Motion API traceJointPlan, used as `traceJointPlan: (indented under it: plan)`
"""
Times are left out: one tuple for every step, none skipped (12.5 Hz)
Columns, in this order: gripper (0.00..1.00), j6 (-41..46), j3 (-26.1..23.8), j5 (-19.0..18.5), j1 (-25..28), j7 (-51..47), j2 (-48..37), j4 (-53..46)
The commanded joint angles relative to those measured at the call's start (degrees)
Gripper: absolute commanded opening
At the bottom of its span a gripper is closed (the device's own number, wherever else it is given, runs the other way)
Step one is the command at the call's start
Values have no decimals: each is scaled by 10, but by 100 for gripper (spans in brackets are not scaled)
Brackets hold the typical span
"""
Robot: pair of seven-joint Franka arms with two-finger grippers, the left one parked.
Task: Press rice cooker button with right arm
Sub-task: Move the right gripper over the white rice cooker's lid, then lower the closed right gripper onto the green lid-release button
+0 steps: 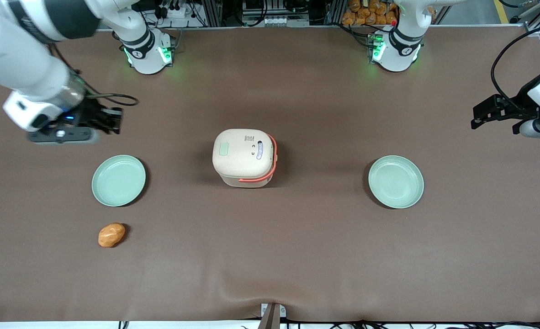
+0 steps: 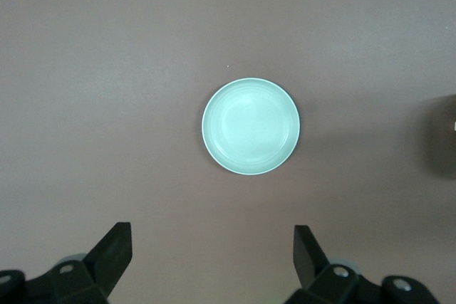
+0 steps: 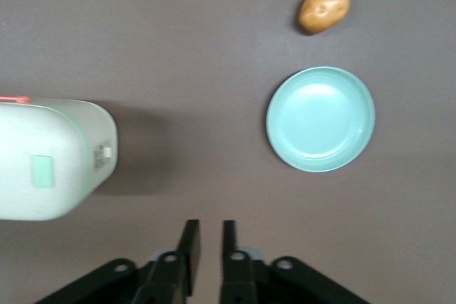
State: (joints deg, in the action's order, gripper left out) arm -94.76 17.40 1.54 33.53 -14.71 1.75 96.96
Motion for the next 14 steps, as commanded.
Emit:
traceJointPlan:
  plan:
    - [0,-18,6,19,35,-24,29,-9]
    - [0,-34,6,21,48,-32,32,-5]
    - [0,-46,6,21,63,-44,40,-3]
    - [0,-56,5,21,72,-51,47,-3]
    - [0,-62,5,21,84,-52,55,-3]
    - [0,-72,5,21,94,-54,63,-2]
    - [0,-80,5,21,103,-61,73,1]
    - [0,-92,5,22,116,-79,79,2]
    - [0,-107,5,21,128,-99,85,8]
    - [0,-118,5,21,140,-102,91,11]
    - [0,-128,5,21,145,-103,95,15]
    - [0,-144,5,22,156,-104,102,20]
    - [0,-158,5,21,162,-120,106,26]
    - [0,-170,5,21,166,-136,113,27]
